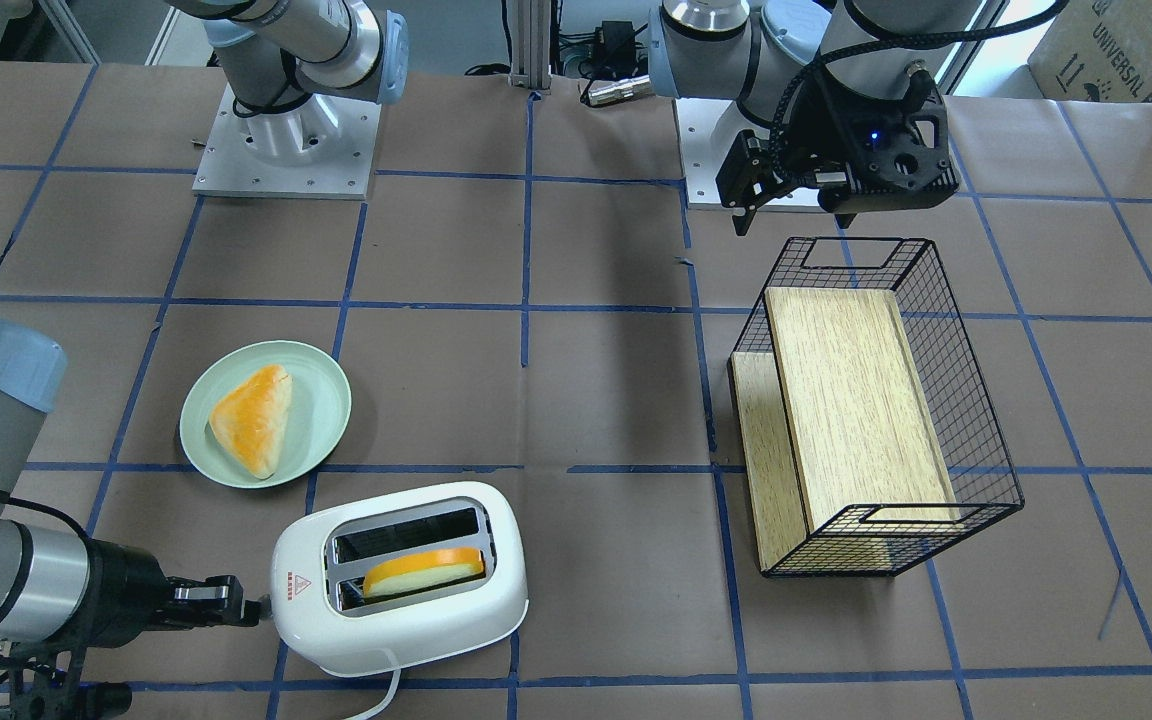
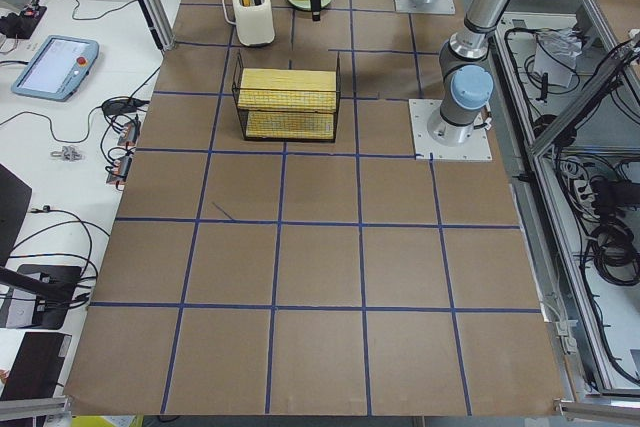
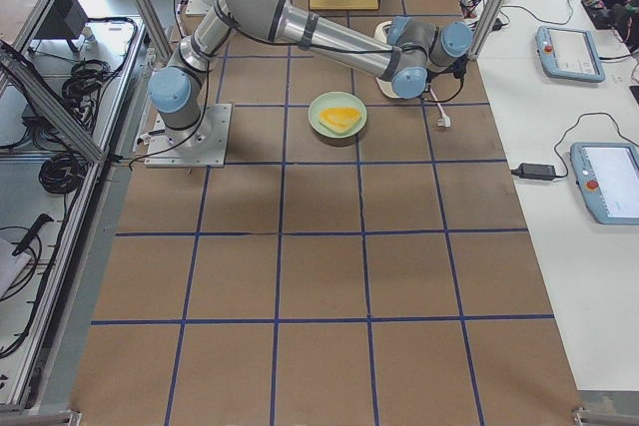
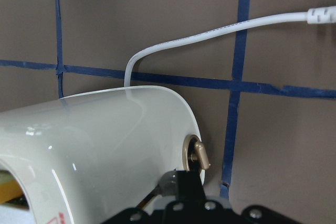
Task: Press toaster with right arm
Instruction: 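Press the toaster lever down with the right gripper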
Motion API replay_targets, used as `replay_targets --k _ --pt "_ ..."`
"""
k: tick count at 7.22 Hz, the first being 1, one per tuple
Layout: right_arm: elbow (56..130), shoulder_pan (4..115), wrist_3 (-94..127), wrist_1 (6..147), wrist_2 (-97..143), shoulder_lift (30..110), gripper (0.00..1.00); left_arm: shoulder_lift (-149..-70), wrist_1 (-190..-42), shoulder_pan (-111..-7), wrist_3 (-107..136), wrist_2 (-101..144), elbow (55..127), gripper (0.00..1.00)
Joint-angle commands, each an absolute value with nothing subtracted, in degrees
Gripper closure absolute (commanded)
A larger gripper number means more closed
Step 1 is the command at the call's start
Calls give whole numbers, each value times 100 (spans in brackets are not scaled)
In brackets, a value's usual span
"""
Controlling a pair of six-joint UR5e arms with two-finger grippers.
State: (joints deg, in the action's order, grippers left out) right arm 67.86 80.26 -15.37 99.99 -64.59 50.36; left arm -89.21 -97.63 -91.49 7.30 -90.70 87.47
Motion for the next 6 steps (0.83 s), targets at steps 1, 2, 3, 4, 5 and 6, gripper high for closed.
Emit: replay_targets --k 1,2,3,4,5,6 --pt "6785 8024 -1538 10011 -6469 4975 95 -8921 -9765 -9149 729 -9070 8745 0" --pt "6785 8007 -1564 10019 -6469 4905 95 -8921 -9765 -9149 729 -9070 8745 0" --pt "6785 8024 -1608 10072 -6460 4843 95 -8921 -9765 -9149 729 -9070 8745 0" --pt "6776 8007 -1608 10168 -6460 4799 95 -8921 -9765 -9149 729 -9070 8745 0" --pt "6768 8024 -1582 10178 -6460 4816 94 -8921 -9765 -9149 729 -9070 8754 0" --pt "6681 8024 -1512 10186 -6477 4860 94 -8921 -9756 -9149 729 -9070 8754 0"
